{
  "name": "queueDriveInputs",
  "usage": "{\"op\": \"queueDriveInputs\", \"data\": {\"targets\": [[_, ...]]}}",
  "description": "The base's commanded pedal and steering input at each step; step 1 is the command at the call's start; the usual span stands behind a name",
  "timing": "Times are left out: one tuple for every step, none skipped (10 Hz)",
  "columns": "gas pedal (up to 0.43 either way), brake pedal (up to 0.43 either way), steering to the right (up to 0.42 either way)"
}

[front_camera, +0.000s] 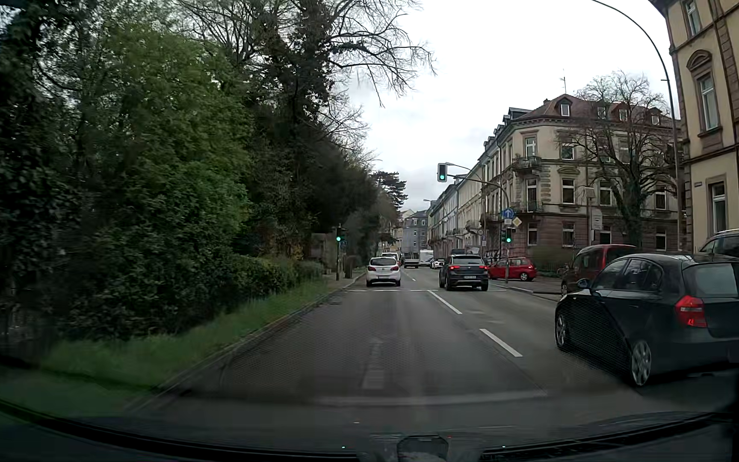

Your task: Follow the waypoints while adhering to traffic rules and regulations

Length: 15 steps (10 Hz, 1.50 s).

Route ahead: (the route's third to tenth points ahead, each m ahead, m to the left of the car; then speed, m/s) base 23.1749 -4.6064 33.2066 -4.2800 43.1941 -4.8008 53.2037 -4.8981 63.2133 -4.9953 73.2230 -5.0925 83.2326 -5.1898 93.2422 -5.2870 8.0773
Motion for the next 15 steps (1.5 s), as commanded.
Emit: {"op": "queueDriveInputs", "data": {"targets": [[0.11, 0.0, 0.004], [0.11, 0.0, 0.004], [0.11, 0.0, 0.004], [0.11, 0.0, 0.005], [0.11, 0.0, 0.004], [0.11, 0.0, 0.004], [0.11, 0.0, 0.004], [0.11, 0.0, 0.004], [0.11, 0.0, 0.004], [0.11, 0.0, 0.006], [0.11, 0.0, 0.006], [0.11, 0.0, 0.006], [0.11, 0.0, 0.006], [0.11, 0.0, 0.006], [0.11, 0.0, 0.006]]}}
